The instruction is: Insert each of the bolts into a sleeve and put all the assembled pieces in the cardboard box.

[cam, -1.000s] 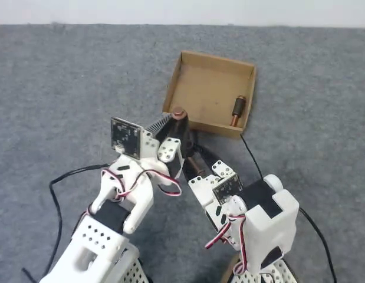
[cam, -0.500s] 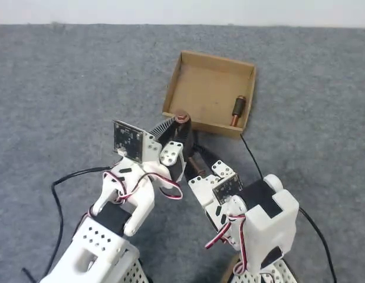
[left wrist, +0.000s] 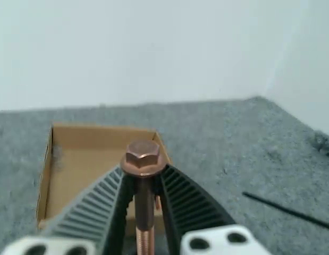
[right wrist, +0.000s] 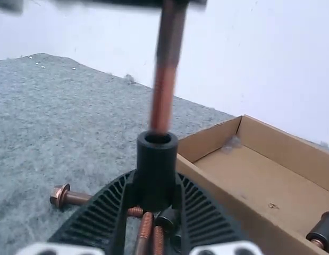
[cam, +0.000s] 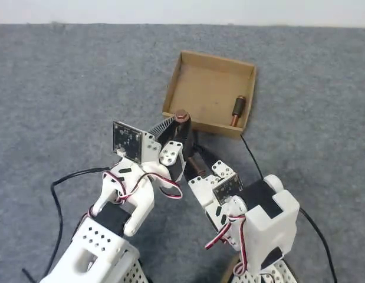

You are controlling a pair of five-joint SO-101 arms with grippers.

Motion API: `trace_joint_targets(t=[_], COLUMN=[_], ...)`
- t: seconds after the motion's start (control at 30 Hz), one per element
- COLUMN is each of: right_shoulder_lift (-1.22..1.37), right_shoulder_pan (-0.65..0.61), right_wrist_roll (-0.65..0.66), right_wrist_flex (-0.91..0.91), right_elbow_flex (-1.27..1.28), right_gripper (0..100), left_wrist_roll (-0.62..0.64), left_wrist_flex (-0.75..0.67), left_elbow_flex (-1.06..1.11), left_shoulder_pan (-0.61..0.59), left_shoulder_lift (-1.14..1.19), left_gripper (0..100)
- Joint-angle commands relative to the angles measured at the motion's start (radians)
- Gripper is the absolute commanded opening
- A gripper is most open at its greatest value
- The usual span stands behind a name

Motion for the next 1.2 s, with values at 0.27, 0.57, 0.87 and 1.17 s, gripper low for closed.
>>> trace_joint_targets(t=[0.27,0.57,0.87,1.17], right_shoulder_lift=[-0.065,-0.065,-0.065,-0.065], right_shoulder_pan=[-0.005,-0.004,-0.004,0.018], right_wrist_roll=[0.011,0.011,0.012,0.012], right_wrist_flex=[-0.010,-0.010,-0.012,-0.012], right_elbow_flex=[0.035,0.035,0.035,0.032], right_gripper=[0.7,0.7,0.7,0.7], left_wrist_roll=[-0.034,-0.031,-0.032,-0.032], left_wrist_flex=[-0.130,0.008,-0.057,-0.054], left_elbow_flex=[-0.012,0.038,0.122,0.159], left_shoulder_pan=[0.006,0.009,0.008,0.008], left_shoulder_lift=[0.137,-0.078,-0.098,-0.098], left_gripper=[1,1,1,1])
